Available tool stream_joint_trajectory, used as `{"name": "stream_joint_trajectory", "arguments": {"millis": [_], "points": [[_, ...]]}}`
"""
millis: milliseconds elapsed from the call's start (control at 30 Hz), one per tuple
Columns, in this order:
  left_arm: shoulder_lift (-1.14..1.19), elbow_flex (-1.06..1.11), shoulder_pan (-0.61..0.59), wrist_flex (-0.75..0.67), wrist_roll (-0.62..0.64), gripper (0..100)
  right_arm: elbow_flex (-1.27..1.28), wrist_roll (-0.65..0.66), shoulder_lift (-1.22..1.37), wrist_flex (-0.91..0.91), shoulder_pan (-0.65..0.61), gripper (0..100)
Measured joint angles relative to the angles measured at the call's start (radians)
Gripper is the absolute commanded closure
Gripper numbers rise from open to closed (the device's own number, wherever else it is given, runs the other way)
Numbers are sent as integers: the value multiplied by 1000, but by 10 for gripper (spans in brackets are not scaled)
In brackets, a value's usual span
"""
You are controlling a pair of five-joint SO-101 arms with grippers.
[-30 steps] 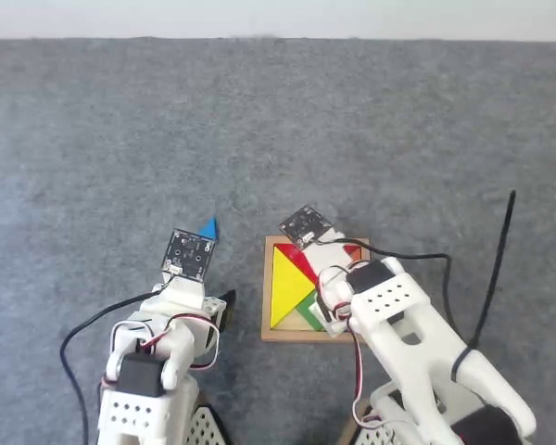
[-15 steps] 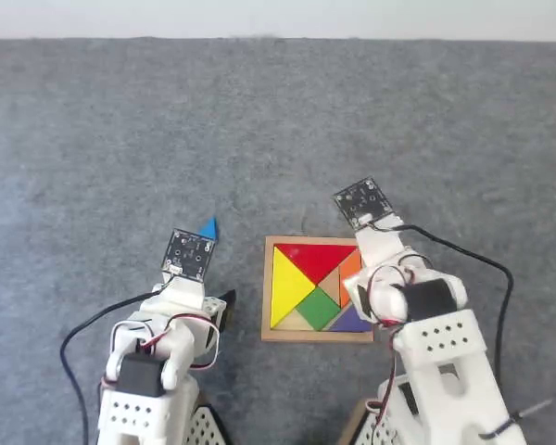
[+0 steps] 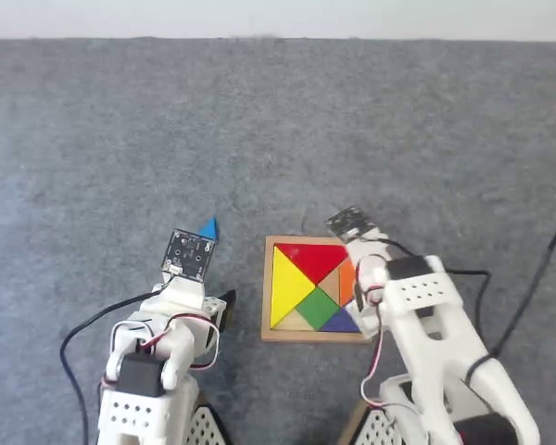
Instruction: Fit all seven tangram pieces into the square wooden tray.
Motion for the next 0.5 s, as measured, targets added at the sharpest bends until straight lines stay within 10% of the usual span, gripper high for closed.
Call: {"name": "stream_joint_trajectory", "arguments": {"millis": [267, 500], "points": [[0, 0, 0, 0, 0, 793, 0, -25, 2, -18, -84, 993], [0, 0, 0, 0, 0, 793, 9, -35, -192, -18, 121, 993]]}}
